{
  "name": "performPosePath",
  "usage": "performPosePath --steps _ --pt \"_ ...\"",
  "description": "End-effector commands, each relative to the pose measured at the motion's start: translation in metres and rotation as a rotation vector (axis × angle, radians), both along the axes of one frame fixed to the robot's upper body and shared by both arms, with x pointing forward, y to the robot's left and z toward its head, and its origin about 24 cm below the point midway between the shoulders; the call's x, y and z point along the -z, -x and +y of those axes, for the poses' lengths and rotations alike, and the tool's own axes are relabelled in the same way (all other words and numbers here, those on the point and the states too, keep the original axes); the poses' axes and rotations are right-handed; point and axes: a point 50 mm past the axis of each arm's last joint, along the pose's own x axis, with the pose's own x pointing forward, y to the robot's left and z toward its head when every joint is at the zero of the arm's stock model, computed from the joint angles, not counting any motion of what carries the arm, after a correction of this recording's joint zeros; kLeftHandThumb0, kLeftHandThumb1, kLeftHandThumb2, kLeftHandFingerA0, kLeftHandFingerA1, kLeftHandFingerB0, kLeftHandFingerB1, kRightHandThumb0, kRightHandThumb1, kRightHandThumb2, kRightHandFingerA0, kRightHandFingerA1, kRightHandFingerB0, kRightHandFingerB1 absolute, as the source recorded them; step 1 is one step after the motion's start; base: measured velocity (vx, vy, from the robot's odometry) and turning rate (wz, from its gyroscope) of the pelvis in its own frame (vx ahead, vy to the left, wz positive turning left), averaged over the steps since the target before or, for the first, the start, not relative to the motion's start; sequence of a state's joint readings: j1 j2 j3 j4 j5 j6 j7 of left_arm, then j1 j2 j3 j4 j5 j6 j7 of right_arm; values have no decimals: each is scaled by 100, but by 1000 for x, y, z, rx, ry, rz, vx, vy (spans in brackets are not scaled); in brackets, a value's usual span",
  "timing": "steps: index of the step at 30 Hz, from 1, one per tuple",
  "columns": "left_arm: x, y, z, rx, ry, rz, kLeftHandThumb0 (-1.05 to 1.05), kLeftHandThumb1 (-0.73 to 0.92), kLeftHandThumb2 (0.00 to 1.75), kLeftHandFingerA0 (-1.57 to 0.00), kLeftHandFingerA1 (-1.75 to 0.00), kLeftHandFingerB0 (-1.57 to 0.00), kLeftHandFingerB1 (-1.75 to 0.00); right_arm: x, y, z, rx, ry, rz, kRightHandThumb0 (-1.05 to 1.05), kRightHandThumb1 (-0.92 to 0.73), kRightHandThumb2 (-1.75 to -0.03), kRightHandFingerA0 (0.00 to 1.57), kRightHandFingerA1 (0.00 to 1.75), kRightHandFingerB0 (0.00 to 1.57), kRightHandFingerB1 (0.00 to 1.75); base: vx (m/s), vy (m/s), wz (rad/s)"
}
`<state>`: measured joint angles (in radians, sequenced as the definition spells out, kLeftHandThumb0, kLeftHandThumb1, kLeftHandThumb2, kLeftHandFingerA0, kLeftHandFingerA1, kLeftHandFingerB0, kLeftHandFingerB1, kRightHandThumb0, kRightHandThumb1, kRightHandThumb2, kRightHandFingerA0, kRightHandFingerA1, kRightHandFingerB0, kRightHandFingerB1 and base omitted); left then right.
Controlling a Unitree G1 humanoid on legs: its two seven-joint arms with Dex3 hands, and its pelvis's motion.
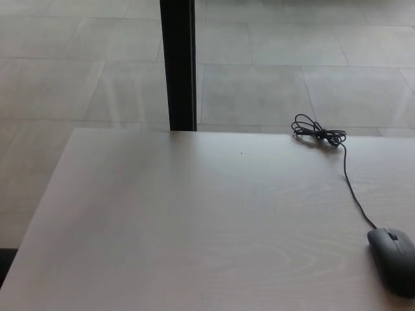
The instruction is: The robot uses its right fingers to click on the left button of the black mouse placed on the table.
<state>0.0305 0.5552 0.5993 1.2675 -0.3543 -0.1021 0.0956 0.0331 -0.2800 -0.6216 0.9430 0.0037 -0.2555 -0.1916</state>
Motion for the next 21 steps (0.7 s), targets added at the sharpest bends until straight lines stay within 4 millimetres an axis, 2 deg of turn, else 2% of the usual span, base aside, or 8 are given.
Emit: performPosePath --steps 1,7,8,10,12,14,15,21 --pt "-11 1 9 21 -54 30 -22 43 53 -104 -119 -61 -53 -2 -1 5 -63 114 1 -13 -41 -63 48 66 58 56 0 0 0" --pt "-10 3 9 26 -26 18 -26 44 54 -100 -129 -60 -54 1 -1 8 -82 117 21 -10 -44 -58 53 64 59 51 0 0 0" --pt "-10 2 9 32 -25 16 -28 44 55 -97 -140 -62 -57 2 -1 8 -88 110 19 -10 -45 -60 50 67 57 52 0 0 0" --pt "-10 2 9 37 -30 20 -31 44 55 -97 -135 -67 -57 3 0 9 -93 113 28 -11 -44 -59 48 66 58 51 0 0 0" --pt "-10 2 9 33 -12 1 -31 44 56 -96 -146 -69 -59 3 0 9 -96 116 22 -11 -44 -61 47 67 57 53 0 0 0" --pt "-9 1 9 32 -11 0 -33 45 55 -97 -135 -70 -58 3 0 9 -95 112 15 -11 -45 -61 46 67 56 54 0 0 0" --pt "-9 2 8 36 -18 16 -34 45 55 -96 -136 -69 -57 3 1 9 -99 115 15 -13 -45 -60 55 70 55 54 0 0 0" --pt "-9 2 9 33 -12 24 -33 44 55 -95 -137 -68 -58 3 1 9 -97 121 24 -12 -45 -59 58 72 58 54 0 0 0"
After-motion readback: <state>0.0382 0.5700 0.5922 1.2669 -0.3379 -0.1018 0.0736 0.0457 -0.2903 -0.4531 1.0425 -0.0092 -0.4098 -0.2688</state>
